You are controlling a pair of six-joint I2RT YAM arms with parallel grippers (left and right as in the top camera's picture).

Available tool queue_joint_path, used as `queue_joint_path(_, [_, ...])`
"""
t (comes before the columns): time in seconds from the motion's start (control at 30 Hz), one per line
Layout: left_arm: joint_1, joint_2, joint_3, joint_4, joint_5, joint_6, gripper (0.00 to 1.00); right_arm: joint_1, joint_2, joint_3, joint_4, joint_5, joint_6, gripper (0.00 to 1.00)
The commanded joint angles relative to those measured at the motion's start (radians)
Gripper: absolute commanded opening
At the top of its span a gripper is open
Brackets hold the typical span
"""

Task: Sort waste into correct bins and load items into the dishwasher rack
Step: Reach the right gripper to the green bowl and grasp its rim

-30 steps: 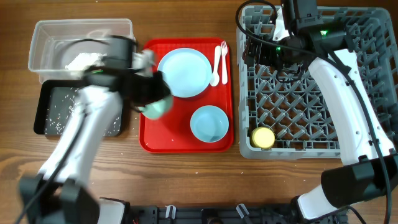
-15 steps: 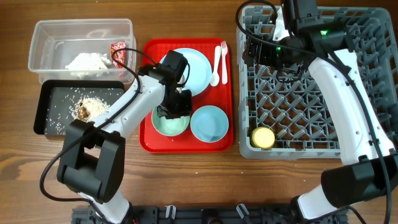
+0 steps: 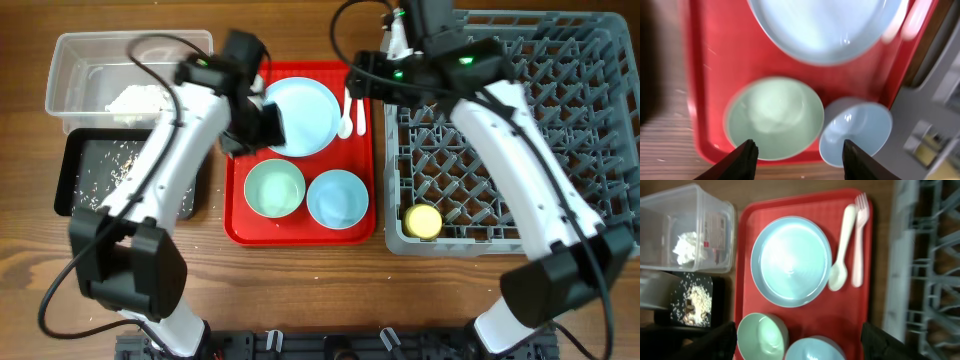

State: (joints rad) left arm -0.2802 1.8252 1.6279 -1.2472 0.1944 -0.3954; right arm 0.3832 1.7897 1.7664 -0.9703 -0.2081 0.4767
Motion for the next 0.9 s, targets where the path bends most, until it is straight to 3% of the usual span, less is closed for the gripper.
queue_joint_path(0.0, [0.105,-0.039,0.074,-0.007,-0.077,0.028,0.57,0.04,0.117,0.009,0.023,0.035,0.143,0.74])
queue_joint_path(0.33, [0.315,-0.045,0.074,0.019,-0.077,0.025,0.59,0.106,0.306,0.009,0.056,0.029,0.257,0.63])
queue_joint_path(0.5, [0.334,-0.045,0.074,0.021,-0.083,0.025,0.6,0.132,0.347,0.009,0.097,0.052,0.282,0.52])
queue_joint_path(0.87, [0.334,-0.045,0.074,0.024,-0.085,0.025,0.6,0.147,0.407,0.009,0.073,0.065,0.31,0.49])
